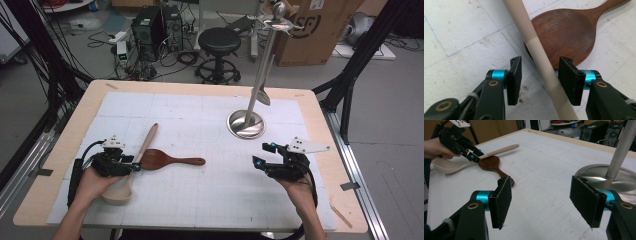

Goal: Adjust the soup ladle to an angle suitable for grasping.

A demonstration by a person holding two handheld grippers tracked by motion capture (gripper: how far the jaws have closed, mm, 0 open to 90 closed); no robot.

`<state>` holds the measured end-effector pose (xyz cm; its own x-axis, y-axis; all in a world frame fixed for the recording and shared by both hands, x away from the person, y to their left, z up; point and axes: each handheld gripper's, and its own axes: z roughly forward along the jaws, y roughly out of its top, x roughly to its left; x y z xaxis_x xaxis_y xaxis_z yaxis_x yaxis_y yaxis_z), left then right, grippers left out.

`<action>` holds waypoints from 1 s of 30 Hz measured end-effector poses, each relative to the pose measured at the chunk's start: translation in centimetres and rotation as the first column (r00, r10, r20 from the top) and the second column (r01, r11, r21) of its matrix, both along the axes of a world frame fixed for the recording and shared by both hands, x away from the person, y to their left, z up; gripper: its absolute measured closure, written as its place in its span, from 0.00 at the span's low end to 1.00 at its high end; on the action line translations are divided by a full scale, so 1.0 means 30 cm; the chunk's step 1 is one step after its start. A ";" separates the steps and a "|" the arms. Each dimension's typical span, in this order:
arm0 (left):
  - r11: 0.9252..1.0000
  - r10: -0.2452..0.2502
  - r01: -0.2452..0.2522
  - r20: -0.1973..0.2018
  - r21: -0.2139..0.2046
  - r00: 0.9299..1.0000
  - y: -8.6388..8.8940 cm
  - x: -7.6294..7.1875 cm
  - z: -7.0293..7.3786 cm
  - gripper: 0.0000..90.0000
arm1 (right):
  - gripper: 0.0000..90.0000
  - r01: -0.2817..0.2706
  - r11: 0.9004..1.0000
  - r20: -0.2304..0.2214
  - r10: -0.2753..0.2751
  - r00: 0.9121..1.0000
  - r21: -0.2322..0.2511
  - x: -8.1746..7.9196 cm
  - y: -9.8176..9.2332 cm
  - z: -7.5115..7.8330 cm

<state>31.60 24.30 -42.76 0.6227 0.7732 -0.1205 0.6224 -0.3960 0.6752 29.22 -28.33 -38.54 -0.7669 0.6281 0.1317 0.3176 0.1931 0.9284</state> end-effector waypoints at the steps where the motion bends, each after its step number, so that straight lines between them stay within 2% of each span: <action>1: 1.000 -0.006 0.006 -0.002 -0.002 1.000 0.000 0.000 0.000 0.63 | 0.37 -0.001 1.000 0.004 0.001 1.000 -0.002 0.001 0.001 -0.001; 6: 1.000 -0.017 0.017 -0.016 -0.013 1.000 0.001 0.001 0.001 0.70 | 0.37 -0.001 1.000 0.000 0.001 1.000 -0.003 -0.001 0.003 -0.002; 13: 1.000 -0.015 0.015 -0.024 -0.014 1.000 0.000 0.001 0.004 0.72 | 0.37 -0.002 1.000 -0.002 0.002 1.000 -0.006 -0.003 0.007 -0.003; 19: 0.999 -0.031 0.031 -0.028 -0.017 0.999 -0.003 0.001 0.009 0.73 | 0.37 0.000 1.000 -0.002 0.000 1.000 -0.005 -0.002 0.007 -0.004; 24: 0.998 -0.062 0.062 -0.019 -0.005 0.998 -0.018 -0.003 0.019 0.74 | 0.37 -0.002 1.000 -0.005 0.002 1.000 -0.009 -0.001 0.008 -0.005; 30: 0.993 -0.117 0.117 -0.006 0.014 0.993 -0.047 -0.008 0.034 0.76 | 0.37 -0.001 1.000 -0.003 0.001 1.000 -0.011 -0.001 0.010 -0.007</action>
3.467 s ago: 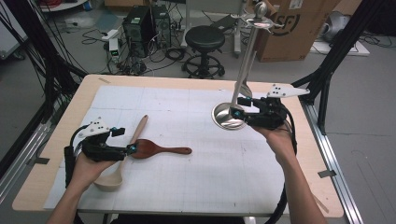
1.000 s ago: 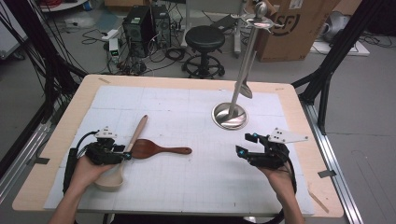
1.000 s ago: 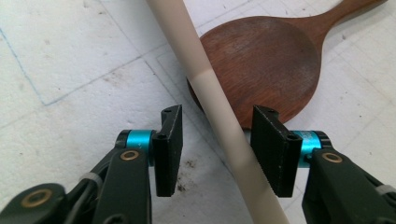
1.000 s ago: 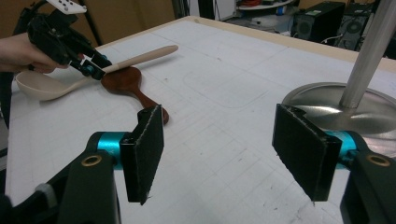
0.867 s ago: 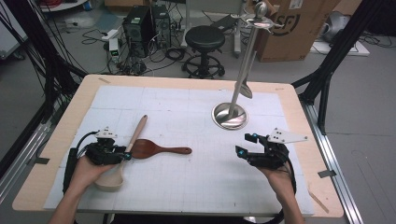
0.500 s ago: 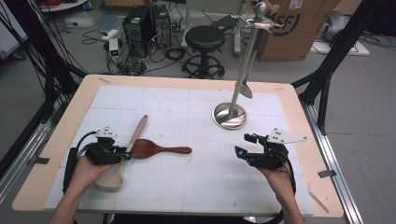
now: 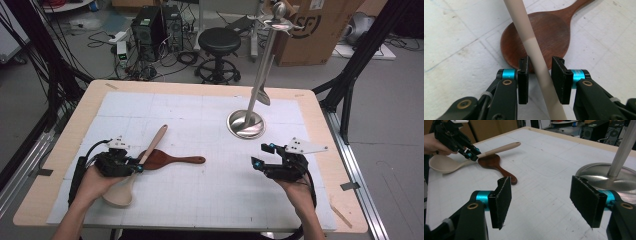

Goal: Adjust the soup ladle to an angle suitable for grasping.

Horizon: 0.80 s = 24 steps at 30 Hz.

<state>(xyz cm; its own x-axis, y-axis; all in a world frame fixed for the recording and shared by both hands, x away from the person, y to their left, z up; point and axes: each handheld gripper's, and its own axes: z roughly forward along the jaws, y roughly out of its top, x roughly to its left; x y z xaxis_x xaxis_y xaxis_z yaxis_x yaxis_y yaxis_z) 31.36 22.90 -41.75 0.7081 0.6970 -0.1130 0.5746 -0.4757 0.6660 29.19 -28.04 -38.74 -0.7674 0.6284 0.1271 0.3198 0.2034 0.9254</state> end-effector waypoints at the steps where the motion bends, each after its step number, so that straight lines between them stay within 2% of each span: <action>1: 1.000 -0.007 0.007 0.001 0.002 1.000 -0.002 0.000 0.002 0.76 | 0.37 0.000 1.000 0.000 0.000 1.000 0.000 0.000 0.000 0.000; 13: 0.997 -0.075 0.075 -0.001 0.008 0.997 -0.028 0.003 0.010 0.78 | 0.37 -0.005 1.000 -0.005 0.005 1.000 -0.007 0.001 0.009 -0.004; 20: 0.988 -0.145 0.145 -0.008 0.053 0.989 -0.067 0.009 0.019 0.79 | 0.37 -0.007 1.000 -0.006 0.007 1.000 -0.012 0.006 0.014 -0.007; 24: 0.986 -0.162 0.162 -0.013 0.038 0.987 -0.070 0.011 0.021 0.81 | 0.37 -0.006 1.000 -0.006 0.006 1.000 -0.011 0.005 0.014 -0.008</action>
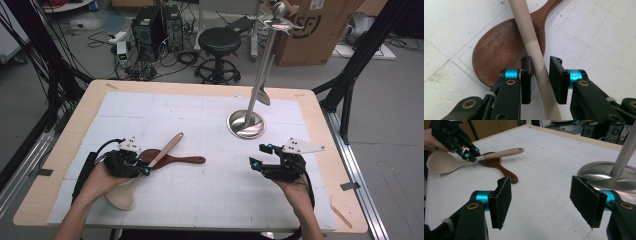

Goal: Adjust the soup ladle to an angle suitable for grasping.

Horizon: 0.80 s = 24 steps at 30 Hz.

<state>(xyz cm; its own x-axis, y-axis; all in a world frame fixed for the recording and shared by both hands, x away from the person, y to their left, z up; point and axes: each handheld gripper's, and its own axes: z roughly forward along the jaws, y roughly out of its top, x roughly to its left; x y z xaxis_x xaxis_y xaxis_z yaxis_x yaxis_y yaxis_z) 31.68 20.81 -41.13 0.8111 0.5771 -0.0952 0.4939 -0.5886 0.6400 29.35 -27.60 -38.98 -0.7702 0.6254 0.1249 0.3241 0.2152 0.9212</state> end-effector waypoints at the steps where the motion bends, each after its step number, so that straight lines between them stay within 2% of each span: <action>1: 1.000 0.000 0.000 0.000 0.002 1.000 0.000 0.001 0.000 0.81 | 0.37 0.000 1.000 -0.003 0.000 1.000 -0.001 0.000 0.000 0.000; 5: 1.000 0.013 -0.013 0.006 0.011 1.000 0.001 0.006 -0.004 0.81 | 0.37 -0.001 1.000 -0.004 0.001 1.000 -0.002 0.001 0.002 -0.001; 9: 1.000 0.020 -0.020 0.010 -0.011 1.000 0.002 0.007 0.000 0.83 | 0.37 -0.003 1.000 -0.005 0.003 1.000 -0.001 0.002 0.004 -0.002; 14: 0.999 0.031 -0.030 0.021 -0.032 0.999 -0.003 0.009 0.005 0.76 | 0.37 -0.007 1.000 -0.007 0.007 1.000 -0.007 0.004 0.007 -0.004; 17: 0.999 0.031 -0.030 0.023 -0.022 0.999 -0.013 0.010 0.007 0.73 | 0.37 -0.009 1.000 -0.007 0.009 1.000 -0.006 0.005 0.009 -0.005; 21: 0.998 0.046 -0.045 0.030 -0.049 0.998 -0.017 0.017 0.018 0.72 | 0.37 -0.008 1.000 -0.010 0.008 1.000 -0.005 0.005 0.009 -0.006; 24: 0.996 0.053 -0.052 0.019 -0.070 0.998 -0.023 0.032 0.027 0.71 | 0.37 -0.013 1.000 -0.009 0.013 1.000 -0.009 0.006 0.011 -0.007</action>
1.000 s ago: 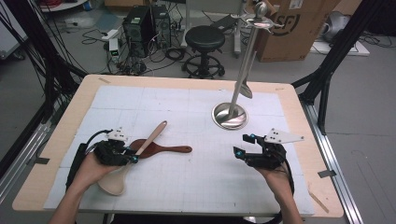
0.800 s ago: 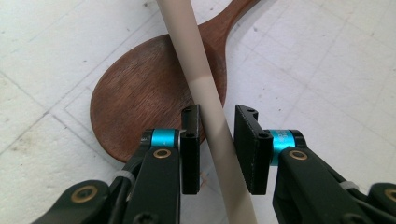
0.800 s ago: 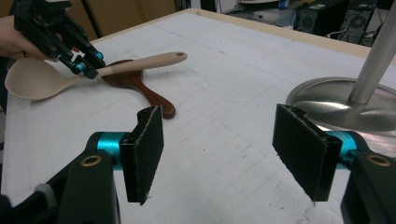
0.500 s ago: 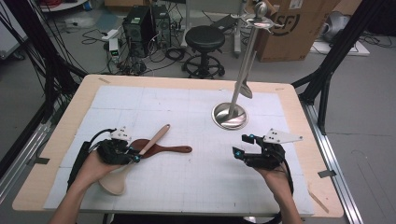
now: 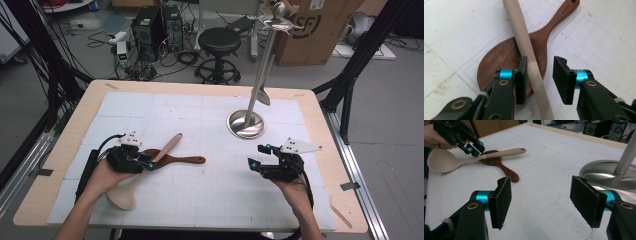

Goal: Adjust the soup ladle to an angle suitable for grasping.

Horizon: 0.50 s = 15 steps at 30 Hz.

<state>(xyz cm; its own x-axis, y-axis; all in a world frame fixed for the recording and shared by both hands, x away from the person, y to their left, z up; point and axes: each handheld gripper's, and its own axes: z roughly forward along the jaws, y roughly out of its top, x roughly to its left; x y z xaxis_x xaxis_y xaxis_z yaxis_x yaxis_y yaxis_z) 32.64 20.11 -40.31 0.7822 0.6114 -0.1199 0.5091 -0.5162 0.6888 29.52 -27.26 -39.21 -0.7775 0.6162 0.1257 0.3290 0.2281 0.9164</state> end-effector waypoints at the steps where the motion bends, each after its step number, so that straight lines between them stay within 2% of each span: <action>1: 1.000 0.006 -0.006 -0.002 -0.008 1.000 -0.002 0.004 0.003 0.70 | 0.37 -0.001 1.000 -0.002 0.001 1.000 -0.001 0.000 0.001 0.000; 7: 1.000 0.002 -0.002 0.009 -0.009 1.000 -0.021 0.017 0.013 0.67 | 0.37 -0.003 1.000 -0.002 0.003 1.000 -0.006 0.000 0.002 -0.002; 15: 0.999 0.037 -0.037 0.009 -0.003 0.999 -0.041 0.042 0.006 0.69 | 0.37 -0.002 1.000 -0.001 0.002 1.000 -0.006 0.000 0.003 -0.002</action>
<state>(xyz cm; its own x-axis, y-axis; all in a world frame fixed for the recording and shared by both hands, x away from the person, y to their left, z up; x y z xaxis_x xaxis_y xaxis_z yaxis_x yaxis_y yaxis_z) 33.89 18.90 -40.12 0.7601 0.6397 -0.1141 0.5213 -0.4954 0.6949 29.51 -27.18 -39.27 -0.7787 0.6153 0.1227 0.3293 0.2343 0.9147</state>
